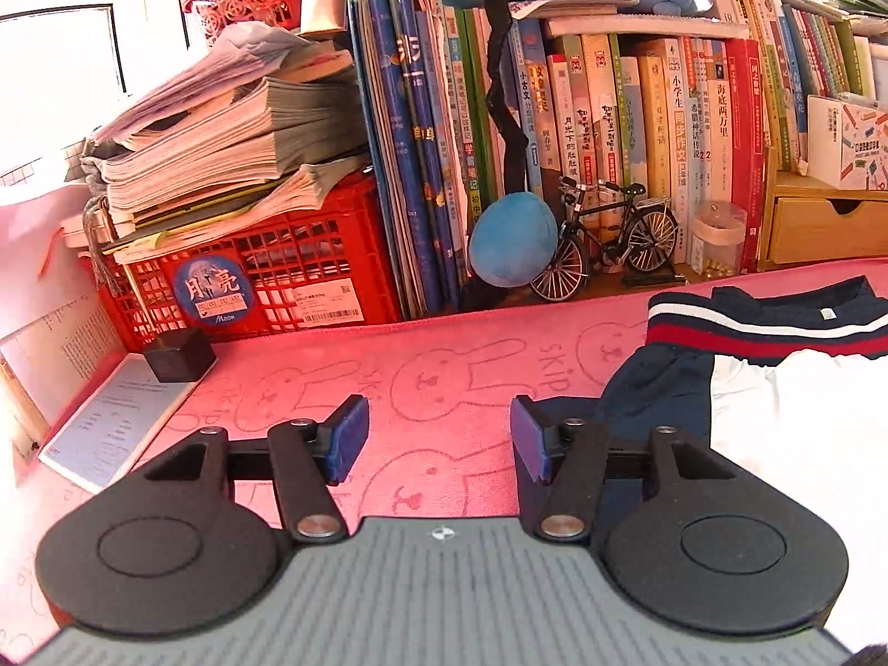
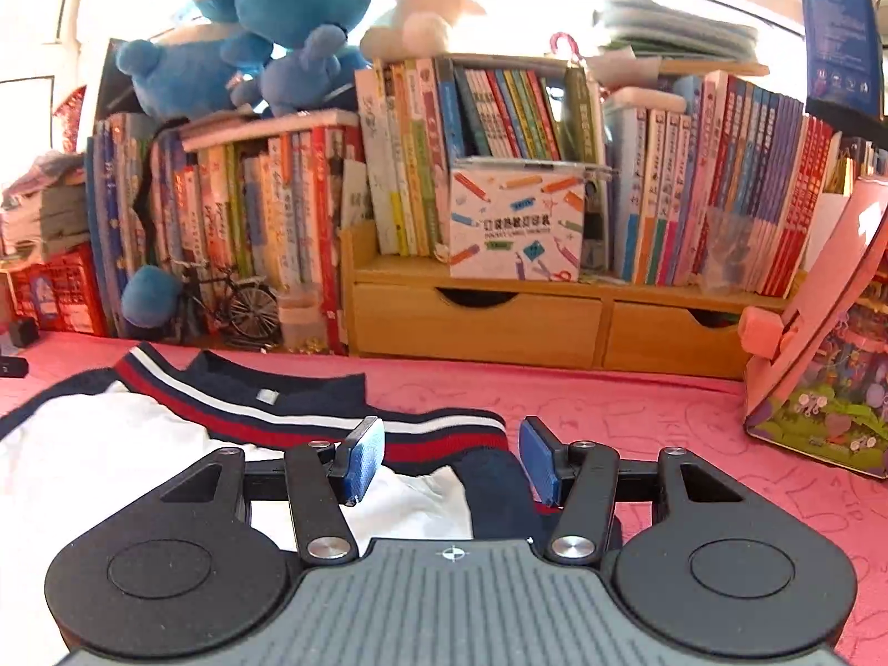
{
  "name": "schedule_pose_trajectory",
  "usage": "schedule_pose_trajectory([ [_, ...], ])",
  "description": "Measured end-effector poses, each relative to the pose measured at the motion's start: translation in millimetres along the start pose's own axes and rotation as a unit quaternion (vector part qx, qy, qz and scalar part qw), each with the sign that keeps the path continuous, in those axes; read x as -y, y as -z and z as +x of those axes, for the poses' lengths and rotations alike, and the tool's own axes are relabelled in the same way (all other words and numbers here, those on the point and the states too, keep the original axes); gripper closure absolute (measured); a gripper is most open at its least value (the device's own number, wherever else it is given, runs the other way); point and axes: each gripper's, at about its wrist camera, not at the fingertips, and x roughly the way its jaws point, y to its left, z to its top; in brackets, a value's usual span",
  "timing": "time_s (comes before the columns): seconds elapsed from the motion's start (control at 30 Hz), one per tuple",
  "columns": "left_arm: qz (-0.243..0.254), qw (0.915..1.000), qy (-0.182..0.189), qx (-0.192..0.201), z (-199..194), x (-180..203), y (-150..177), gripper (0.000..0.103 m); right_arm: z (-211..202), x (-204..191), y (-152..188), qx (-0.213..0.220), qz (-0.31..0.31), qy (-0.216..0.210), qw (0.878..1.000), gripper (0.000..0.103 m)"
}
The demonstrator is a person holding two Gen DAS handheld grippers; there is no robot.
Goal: Fold clothes
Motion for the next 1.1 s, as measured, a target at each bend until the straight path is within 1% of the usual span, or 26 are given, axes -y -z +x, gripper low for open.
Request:
schedule_pose_trajectory([
  [0.03,-0.007,0.9997,0.020,0.012,-10.9,0.0,-0.6,0.048,-1.7,-10.7,-2.2,-0.004,-0.014,-0.018,1.000,0.053],
  [0.07,-0.005,0.9990,0.037,0.023,-20.5,6.1,-2.1,0.048,-2.5,-21.8,-4.2,-0.009,-0.027,-0.035,0.999,0.058],
  [0.13,0.010,0.9967,0.069,0.041,-38.3,24.2,-4.9,0.047,8.7,-50.2,-4.7,-0.039,-0.047,-0.074,0.995,0.061],
  [0.2,0.027,0.9928,0.108,0.044,-49.0,45.8,-6.8,0.040,25.4,-79.6,-0.2,-0.074,-0.052,-0.096,0.991,0.063],
  [0.23,0.035,0.9897,0.133,0.041,-51.5,59.4,-7.3,0.038,35.6,-93.6,5.7,-0.097,-0.046,-0.115,0.987,0.063],
  [0.27,0.039,0.9874,0.149,0.037,-51.2,69.3,-6.5,0.037,44.9,-106.8,11.4,-0.118,-0.040,-0.133,0.983,0.067],
  [0.33,0.049,0.9860,0.157,0.025,-41.9,87.0,-1.6,0.037,48.9,-120.4,19.8,-0.120,-0.025,-0.155,0.980,0.067],
  [0.4,0.056,0.9878,0.146,0.001,-25.8,98.5,5.9,0.038,40.8,-128.9,23.0,-0.106,-0.038,-0.171,0.979,0.067],
  [0.43,0.066,0.9894,0.129,-0.008,-17.5,102.1,12.0,0.037,38.9,-126.0,22.3,-0.108,-0.032,-0.181,0.977,0.067],
  [0.47,0.079,0.9909,0.109,-0.012,-11.2,104.0,17.8,0.037,36.3,-119.7,23.3,-0.111,-0.034,-0.166,0.979,0.068],
  [0.53,0.112,0.9910,0.074,0.000,-5.0,97.2,38.2,0.032,31.2,-106.9,25.5,-0.116,-0.038,-0.137,0.983,0.068],
  [0.57,0.114,0.9908,0.074,0.007,-5.2,90.7,44.1,0.028,28.5,-99.8,27.0,-0.118,-0.043,-0.120,0.985,0.068],
  [0.6,0.111,0.9910,0.075,0.012,-7.8,82.4,47.7,0.025,25.3,-87.4,31.8,-0.113,-0.063,-0.083,0.988,0.068],
  [0.63,0.112,0.9915,0.065,0.016,-10.8,75.6,49.7,0.025,22.0,-75.0,36.6,-0.107,-0.084,-0.045,0.990,0.067],
  [0.7,0.128,0.9911,0.030,0.019,-12.6,65.1,53.2,0.021,15.3,-49.9,46.0,-0.096,-0.122,0.030,0.987,0.067],
  [0.73,0.126,0.9917,0.021,0.016,-12.5,57.5,55.6,0.021,11.7,-35.7,49.2,-0.091,-0.126,0.059,0.986,0.067],
  [0.77,0.121,0.9924,0.014,0.011,-12.3,49.5,58.2,0.020,7.8,-22.5,52.0,-0.086,-0.129,0.087,0.984,0.063],
  [0.83,0.107,0.9943,0.002,0.004,-13.8,34.7,62.2,0.016,-5.0,-12.9,50.5,-0.080,-0.114,0.113,0.984,0.058],
  [0.87,0.097,0.9952,-0.010,0.004,-17.5,31.0,63.1,0.015,-11.4,-8.1,49.8,-0.077,-0.107,0.127,0.983,0.052],
  [0.9,0.090,0.9955,-0.030,0.007,-23.1,30.7,63.0,0.017,-17.8,-3.3,49.1,-0.075,-0.100,0.140,0.982,0.052],
  [0.93,0.085,0.9957,-0.035,0.012,-31.2,32.3,62.0,0.019,-24.2,1.5,48.3,-0.072,-0.092,0.153,0.981,0.052],
  [0.97,0.078,0.9965,-0.020,0.021,-41.9,36.0,60.3,0.020,-30.8,4.8,47.6,-0.068,-0.085,0.163,0.981,0.052],
  [1.07,0.058,0.9966,0.033,0.047,-73.9,51.1,55.8,0.020,-54.9,-23.1,44.7,-0.034,-0.065,0.110,0.991,0.051],
  [1.1,0.053,0.9958,0.053,0.052,-83.5,58.9,55.3,0.020,-59.2,-37.7,44.8,-0.028,-0.051,0.078,0.995,0.049],
])
